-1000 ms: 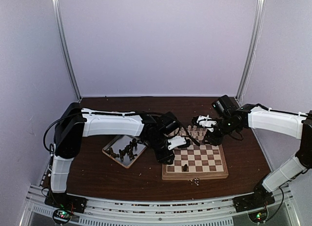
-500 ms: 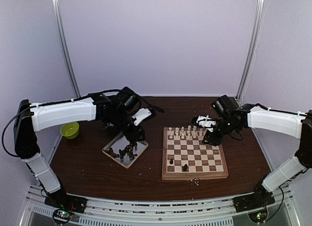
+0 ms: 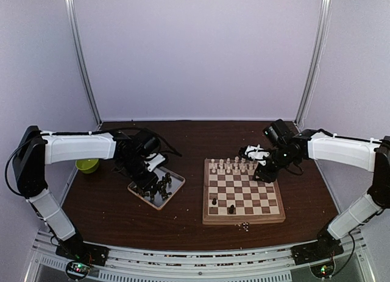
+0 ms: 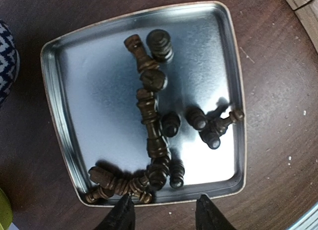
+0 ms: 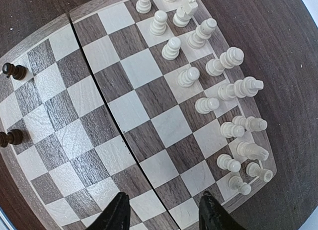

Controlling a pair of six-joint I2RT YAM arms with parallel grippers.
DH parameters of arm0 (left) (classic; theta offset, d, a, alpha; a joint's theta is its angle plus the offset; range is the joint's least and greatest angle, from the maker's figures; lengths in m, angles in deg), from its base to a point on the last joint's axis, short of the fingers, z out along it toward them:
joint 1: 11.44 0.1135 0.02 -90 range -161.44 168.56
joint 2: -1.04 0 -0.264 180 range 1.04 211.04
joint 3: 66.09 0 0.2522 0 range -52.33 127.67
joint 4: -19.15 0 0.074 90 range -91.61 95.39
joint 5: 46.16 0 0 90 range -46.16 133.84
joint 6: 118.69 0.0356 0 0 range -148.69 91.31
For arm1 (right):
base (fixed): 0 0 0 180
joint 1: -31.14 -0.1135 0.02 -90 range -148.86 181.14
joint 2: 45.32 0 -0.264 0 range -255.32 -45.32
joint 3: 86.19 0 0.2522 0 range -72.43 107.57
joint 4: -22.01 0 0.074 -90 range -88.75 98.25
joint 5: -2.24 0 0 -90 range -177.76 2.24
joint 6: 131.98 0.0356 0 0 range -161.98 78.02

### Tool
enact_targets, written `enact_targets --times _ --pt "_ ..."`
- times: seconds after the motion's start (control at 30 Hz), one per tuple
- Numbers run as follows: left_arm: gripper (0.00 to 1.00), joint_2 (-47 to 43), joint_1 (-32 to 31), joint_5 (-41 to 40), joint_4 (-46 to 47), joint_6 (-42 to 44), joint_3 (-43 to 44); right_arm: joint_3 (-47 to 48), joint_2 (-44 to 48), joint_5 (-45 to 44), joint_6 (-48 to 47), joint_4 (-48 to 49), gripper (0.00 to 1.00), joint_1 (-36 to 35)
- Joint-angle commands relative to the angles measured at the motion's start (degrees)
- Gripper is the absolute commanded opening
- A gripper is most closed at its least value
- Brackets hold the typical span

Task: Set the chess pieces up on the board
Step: Pick up the bishop from the storage box.

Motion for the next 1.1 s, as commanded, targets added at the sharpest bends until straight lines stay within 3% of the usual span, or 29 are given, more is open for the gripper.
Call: enact_targets --times 0.0,0.6,0.9,1.07 --pt "0.42 2.7 0.4 -4.2 0.2 -2.8 0.8 1.5 -0.2 0.7 -0.5 -0.9 0.48 0.0" --pt "0.22 7.4 0.6 -1.8 3.7 -2.5 2.8 1.7 -1.4 1.0 -0.9 -1.5 0.48 0.0" --pt "0.0 7.3 1.0 -3.1 0.4 -0.2 3.7 1.7 -1.9 1.1 -1.0 -1.7 0.48 0.0" --pt "0.0 4.4 2.8 1.3 0.2 1.0 3.2 1.9 -2.2 1.3 -1.0 -2.0 0.48 -0.1"
